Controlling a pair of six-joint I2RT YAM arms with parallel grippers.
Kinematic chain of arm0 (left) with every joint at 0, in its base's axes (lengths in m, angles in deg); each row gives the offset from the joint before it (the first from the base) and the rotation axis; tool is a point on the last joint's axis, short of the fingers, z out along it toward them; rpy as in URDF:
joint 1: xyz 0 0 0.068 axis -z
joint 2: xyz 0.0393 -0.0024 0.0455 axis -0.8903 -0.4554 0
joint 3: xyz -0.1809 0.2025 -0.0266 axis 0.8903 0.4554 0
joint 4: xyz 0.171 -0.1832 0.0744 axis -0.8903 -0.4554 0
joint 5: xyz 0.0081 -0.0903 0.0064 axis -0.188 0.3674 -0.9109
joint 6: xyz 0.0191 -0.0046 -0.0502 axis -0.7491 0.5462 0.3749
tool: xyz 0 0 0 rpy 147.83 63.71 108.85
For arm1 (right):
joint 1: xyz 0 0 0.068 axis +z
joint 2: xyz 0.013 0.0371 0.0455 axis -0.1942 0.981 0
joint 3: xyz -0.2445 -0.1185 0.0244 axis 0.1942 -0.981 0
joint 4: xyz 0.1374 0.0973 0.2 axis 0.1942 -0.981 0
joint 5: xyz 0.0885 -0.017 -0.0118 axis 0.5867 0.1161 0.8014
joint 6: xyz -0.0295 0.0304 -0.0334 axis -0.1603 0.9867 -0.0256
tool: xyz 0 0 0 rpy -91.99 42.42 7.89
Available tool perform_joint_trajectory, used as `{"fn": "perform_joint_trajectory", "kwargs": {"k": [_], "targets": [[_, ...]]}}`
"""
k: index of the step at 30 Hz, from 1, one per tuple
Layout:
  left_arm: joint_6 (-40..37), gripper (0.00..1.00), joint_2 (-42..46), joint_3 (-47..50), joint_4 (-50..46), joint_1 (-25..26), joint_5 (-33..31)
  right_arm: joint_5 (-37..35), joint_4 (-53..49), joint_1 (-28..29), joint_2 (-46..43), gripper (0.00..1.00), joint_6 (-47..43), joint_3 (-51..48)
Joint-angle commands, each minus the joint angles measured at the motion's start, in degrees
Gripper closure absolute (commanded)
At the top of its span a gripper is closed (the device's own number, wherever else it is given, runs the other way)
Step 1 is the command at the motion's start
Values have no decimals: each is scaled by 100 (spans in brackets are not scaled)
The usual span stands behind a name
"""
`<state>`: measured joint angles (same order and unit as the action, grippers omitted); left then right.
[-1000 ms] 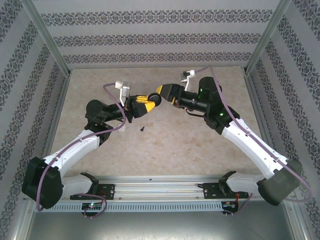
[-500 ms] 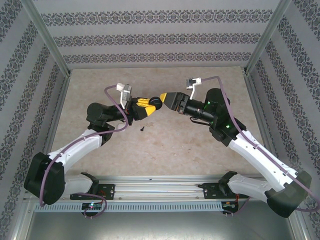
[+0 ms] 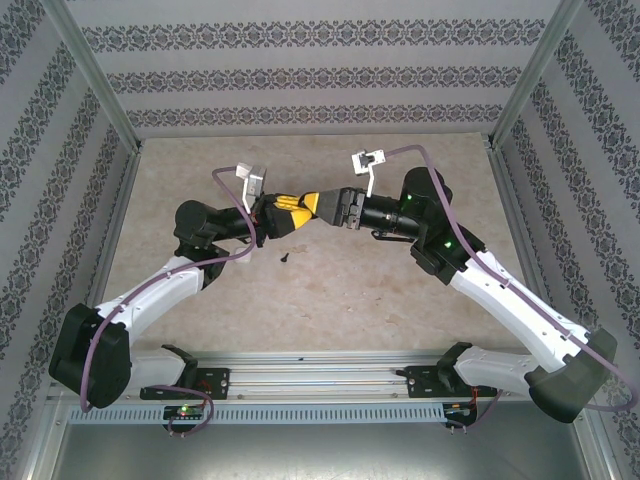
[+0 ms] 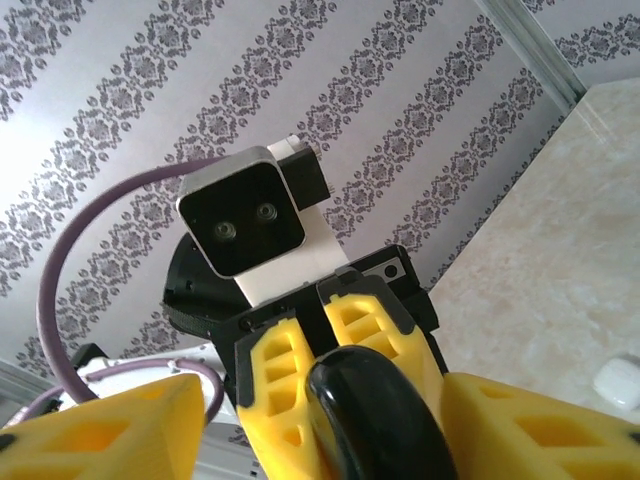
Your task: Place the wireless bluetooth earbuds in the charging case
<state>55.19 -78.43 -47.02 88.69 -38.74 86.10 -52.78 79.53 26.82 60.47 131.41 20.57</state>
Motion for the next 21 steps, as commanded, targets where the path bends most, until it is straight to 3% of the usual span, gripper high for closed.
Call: {"fn": "perform_joint_trajectory", "kwargs": {"k": [1, 11, 14, 19, 21], "targets": [[298, 100, -30, -210, 76, -129, 77, 366, -74, 67, 1, 47, -299, 257], [503, 100, -163, -269, 225, -226, 466, 641, -558, 56, 155, 84, -728, 506], [370, 91, -76, -224, -61, -305, 479, 590, -945, 56, 168, 88, -1073, 662], [-316, 60, 358, -208, -1302, -554, 529, 440, -1606, 55, 111, 90, -1704, 884], [-745, 53, 593, -246, -2048, -670, 532, 389, -1775, 54, 90, 90, -1923, 949]]}}
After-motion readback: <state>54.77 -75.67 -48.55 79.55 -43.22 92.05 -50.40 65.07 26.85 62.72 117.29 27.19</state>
